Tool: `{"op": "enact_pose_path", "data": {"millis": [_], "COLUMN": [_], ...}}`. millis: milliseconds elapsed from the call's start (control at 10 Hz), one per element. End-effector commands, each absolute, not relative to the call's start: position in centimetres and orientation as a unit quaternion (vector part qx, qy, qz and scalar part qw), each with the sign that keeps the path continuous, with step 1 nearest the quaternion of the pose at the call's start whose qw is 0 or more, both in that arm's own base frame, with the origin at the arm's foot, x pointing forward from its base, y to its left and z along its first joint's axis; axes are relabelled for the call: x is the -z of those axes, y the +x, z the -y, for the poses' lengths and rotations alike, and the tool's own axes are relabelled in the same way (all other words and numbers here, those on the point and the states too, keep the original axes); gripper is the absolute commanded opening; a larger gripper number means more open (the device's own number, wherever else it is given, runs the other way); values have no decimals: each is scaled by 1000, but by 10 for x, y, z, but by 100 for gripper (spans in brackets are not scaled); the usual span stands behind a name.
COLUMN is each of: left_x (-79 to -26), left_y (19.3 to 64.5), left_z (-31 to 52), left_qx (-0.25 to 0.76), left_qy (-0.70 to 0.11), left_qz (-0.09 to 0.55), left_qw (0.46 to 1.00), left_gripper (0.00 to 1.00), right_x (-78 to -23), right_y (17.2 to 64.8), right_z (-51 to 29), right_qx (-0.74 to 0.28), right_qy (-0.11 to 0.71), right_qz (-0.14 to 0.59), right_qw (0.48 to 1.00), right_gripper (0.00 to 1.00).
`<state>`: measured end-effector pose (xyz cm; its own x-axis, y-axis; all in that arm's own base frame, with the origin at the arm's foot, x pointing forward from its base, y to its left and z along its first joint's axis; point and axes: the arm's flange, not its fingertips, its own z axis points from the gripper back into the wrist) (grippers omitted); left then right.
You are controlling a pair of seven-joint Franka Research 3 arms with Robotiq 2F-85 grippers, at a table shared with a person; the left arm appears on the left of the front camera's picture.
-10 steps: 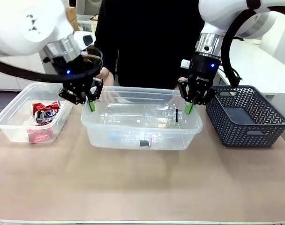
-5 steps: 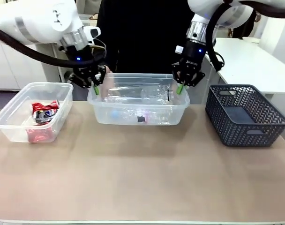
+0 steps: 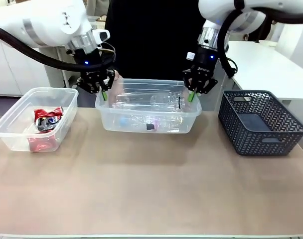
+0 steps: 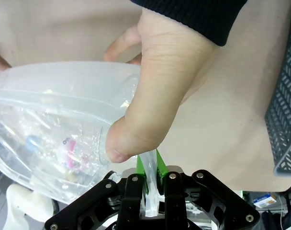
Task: Sort the waste into each basket.
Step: Offer the picked Organizing box to the human, then release the Organizing box you were holding.
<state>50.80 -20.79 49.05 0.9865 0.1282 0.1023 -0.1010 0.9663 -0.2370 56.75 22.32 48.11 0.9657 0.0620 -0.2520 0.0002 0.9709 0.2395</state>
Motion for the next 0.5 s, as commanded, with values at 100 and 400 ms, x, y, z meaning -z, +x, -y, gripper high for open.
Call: {"op": "enact_pose_path", "data": {"millis": [100,400], "left_x": [-489,-489], "left_y": [504,504], "left_z": [205,205], "left_qx": [-60,-60], "left_qy": [-115,-115], "left_qz": [58,58], "left_qw": [990,990], "left_gripper": [5,5], "right_x": [-487,-487], "right_y": [563,563], "right_z": [-224,-224], "right_qx": [-16,-16], "right_qy": [127,127], "right_qz": [-126,-126], "right_qw": [984,984], "right_gripper": [6,6]}}
